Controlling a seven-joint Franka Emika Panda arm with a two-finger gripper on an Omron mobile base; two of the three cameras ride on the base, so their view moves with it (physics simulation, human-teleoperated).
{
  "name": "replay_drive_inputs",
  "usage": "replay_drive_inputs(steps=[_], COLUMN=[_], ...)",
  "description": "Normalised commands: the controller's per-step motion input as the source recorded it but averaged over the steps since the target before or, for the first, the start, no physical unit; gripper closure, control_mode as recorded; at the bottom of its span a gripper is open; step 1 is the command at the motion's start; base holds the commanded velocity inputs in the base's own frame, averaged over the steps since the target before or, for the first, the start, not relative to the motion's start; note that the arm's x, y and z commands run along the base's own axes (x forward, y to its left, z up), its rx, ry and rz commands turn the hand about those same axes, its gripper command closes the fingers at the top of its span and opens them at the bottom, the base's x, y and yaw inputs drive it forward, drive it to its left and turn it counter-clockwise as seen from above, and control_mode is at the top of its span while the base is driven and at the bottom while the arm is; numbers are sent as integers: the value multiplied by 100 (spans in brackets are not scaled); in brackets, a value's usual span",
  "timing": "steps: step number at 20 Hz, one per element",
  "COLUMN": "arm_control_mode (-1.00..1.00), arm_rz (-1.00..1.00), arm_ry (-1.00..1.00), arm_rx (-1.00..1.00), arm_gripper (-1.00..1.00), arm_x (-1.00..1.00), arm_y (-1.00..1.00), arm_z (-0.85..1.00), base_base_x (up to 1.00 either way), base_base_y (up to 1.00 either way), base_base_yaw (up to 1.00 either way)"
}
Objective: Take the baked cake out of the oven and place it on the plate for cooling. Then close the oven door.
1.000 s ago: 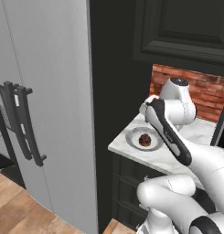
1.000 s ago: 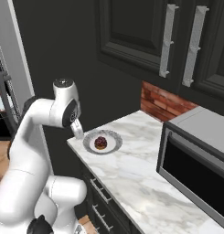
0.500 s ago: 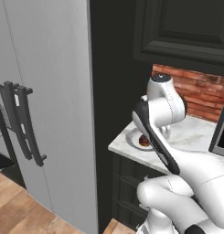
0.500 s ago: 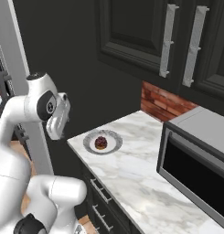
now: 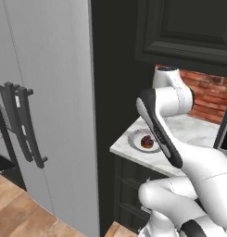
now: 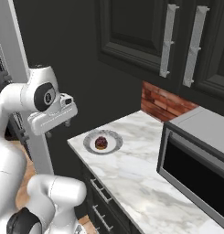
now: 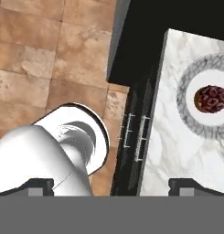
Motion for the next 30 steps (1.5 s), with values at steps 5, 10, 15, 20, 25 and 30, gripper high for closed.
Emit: replay_drive_inputs(steps=[5,10,15,20,25,30], arm_control_mode=[-100,-100,-100,100,100,100], arm_rz=[-64,-47,-5,0,0,0], arm_ry=[-19,-13,4,-1,0,0], arm_rx=[17,5,2,0,0,0], arm_gripper=[-100,-100,-100,-100,-100,-100], arm_x=[-83,-34,3,-1,0,0], arm_y=[32,29,0,0,0,0], arm_z=[0,0,0,0,0,0], base_base_x=[0,0,0,-55,-100,-19], base_base_y=[0,0,0,1,72,100], base_base_yaw=[0,0,0,-1,-1,0])
